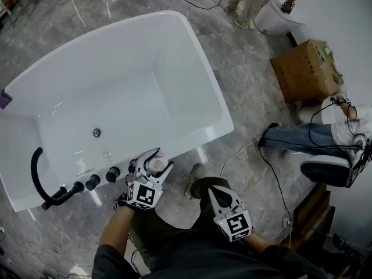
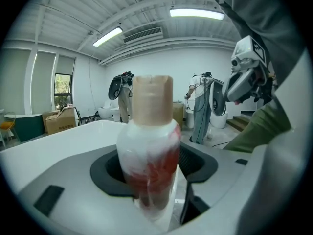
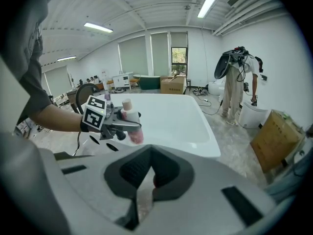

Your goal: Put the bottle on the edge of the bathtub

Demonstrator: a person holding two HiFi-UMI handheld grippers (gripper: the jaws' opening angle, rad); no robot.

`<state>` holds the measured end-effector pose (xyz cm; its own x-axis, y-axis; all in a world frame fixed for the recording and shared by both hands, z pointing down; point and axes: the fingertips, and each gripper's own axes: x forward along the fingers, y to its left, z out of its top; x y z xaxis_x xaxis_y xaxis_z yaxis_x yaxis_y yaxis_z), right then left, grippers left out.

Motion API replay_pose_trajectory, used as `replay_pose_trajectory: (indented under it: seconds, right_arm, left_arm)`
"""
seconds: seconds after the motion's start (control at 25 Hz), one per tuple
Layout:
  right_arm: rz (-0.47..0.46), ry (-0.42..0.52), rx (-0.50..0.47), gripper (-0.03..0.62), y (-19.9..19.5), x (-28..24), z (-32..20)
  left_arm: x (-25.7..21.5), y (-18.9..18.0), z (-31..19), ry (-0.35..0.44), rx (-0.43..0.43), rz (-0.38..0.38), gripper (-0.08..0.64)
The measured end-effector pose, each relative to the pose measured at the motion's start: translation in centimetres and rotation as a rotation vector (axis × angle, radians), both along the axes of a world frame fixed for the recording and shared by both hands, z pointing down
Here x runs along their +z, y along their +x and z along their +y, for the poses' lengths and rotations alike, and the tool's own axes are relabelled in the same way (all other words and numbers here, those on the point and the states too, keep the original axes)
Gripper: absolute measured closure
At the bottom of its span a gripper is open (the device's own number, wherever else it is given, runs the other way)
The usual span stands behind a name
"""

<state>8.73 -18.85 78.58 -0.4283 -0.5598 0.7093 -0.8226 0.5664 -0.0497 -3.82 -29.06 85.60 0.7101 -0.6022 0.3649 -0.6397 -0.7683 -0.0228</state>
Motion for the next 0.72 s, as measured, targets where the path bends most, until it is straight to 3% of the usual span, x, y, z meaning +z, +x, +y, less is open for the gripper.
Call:
replay_pose_trajectory:
  seconds: [0.36, 0.72]
  right_arm:
    - [-0.035, 0.028, -0.002, 0.592, -0.9, -1.2, -0.7]
    - [-0.109, 0.1, 0.004, 0.592, -2.5, -7.0, -2.8]
  left_arm:
    - [0.1, -1.5, 1.4, -0.037, -0.004, -0.04, 0.207]
    - [-4.7, -6.8, 3.6, -0.127, -0.138, -0.051, 0.206]
